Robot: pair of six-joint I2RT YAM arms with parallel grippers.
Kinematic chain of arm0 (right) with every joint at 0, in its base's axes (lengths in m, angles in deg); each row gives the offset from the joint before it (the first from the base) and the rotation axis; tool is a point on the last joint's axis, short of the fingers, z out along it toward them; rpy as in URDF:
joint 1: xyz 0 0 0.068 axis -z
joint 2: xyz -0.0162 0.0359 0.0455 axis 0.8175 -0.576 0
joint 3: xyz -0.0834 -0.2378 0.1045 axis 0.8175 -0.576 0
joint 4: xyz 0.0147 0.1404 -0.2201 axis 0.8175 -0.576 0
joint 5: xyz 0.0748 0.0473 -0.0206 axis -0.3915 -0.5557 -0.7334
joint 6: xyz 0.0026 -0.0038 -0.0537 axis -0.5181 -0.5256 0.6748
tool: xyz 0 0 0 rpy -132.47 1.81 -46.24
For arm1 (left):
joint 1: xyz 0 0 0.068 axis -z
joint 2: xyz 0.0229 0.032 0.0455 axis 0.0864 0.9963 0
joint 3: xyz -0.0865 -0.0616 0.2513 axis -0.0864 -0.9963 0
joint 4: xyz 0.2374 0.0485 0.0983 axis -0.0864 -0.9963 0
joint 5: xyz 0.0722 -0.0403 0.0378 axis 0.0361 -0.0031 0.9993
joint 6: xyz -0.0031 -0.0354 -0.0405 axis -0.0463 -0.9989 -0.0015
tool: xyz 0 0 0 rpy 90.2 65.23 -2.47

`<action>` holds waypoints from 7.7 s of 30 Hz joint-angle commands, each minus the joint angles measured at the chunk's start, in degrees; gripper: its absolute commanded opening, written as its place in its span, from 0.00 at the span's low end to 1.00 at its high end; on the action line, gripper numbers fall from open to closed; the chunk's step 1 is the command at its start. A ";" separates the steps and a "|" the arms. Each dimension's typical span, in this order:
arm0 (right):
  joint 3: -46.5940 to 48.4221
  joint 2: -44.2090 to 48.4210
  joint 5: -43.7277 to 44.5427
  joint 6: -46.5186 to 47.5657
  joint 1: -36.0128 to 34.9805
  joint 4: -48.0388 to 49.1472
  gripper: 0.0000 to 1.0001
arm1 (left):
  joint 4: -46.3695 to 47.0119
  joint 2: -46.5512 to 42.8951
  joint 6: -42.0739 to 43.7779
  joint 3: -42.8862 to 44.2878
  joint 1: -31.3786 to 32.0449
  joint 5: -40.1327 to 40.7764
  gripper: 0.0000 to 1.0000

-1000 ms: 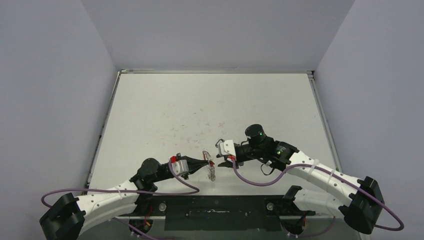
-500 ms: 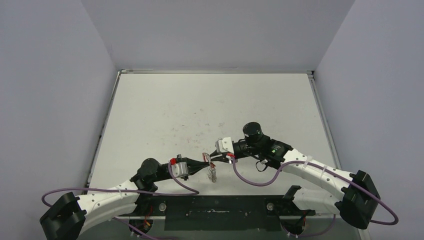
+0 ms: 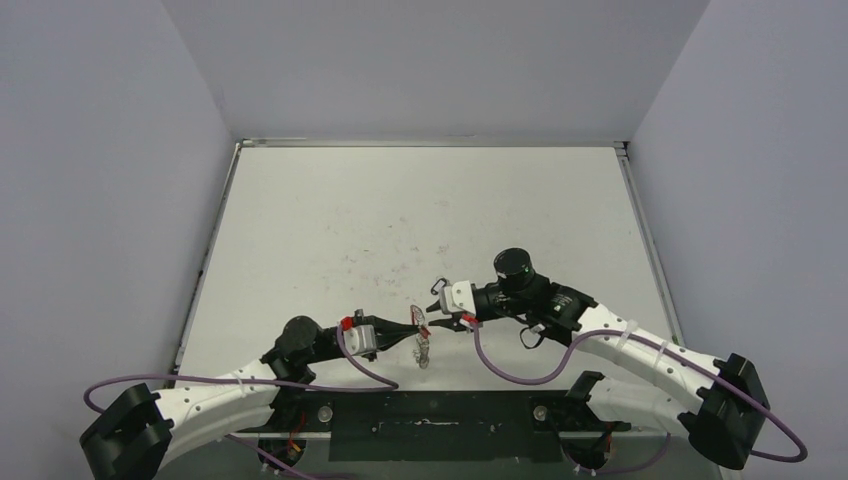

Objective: Put the keys on the keyring
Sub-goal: Adjust the key on the keyring.

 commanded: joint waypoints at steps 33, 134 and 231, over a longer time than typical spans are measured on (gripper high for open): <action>1.19 -4.85 -3.98 -1.47 -1.85 5.08 0.21 | 2.61 0.09 0.51 2.16 0.28 -1.30 0.00; 35.28 -28.17 20.69 -14.13 -11.01 -37.82 0.00 | -35.02 1.27 11.59 15.51 0.16 5.10 0.10; 7.24 -9.63 -0.32 -14.18 -2.91 1.94 0.28 | -10.56 -10.97 1.39 1.34 0.08 6.47 0.00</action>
